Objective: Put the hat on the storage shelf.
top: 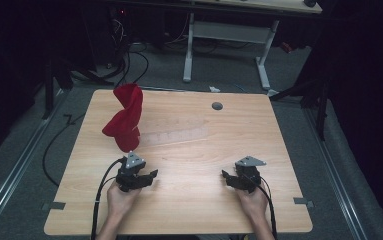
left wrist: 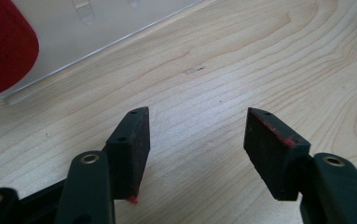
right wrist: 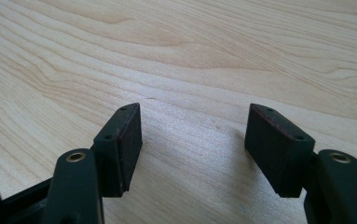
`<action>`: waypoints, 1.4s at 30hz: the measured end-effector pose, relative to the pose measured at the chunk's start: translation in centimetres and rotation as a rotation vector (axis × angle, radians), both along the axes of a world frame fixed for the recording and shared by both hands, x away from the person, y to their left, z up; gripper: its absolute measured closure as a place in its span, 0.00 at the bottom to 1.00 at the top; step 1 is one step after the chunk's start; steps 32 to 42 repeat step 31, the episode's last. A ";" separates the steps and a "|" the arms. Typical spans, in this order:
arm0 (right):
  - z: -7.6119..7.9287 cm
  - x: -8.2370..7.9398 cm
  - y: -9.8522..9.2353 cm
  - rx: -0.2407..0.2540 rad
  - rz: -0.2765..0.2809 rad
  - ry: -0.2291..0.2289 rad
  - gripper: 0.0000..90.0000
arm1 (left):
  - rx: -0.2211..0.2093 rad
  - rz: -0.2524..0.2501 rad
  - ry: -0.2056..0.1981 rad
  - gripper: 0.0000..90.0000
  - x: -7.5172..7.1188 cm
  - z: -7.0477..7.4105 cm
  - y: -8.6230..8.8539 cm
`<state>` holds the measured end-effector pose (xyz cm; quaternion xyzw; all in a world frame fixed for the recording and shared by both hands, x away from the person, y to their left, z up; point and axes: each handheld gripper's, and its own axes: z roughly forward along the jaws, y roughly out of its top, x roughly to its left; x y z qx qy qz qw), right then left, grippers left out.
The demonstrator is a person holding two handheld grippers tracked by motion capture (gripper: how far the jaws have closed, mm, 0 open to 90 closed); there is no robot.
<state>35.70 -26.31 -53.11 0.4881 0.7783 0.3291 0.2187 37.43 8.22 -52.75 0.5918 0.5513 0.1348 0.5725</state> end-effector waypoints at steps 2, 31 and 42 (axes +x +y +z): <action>0.0 0.0 0.0 0.000 0.000 0.000 0.41 | 0.005 0.002 0.002 0.45 0.0 0.0 0.0; 0.0 0.0 0.0 0.000 0.000 0.000 0.41 | 0.094 -0.002 -0.002 0.34 0.4 -1.7 -0.8; 0.0 0.0 0.0 0.000 0.000 0.000 0.41 | 0.094 -0.002 -0.002 0.34 0.4 -1.7 -0.8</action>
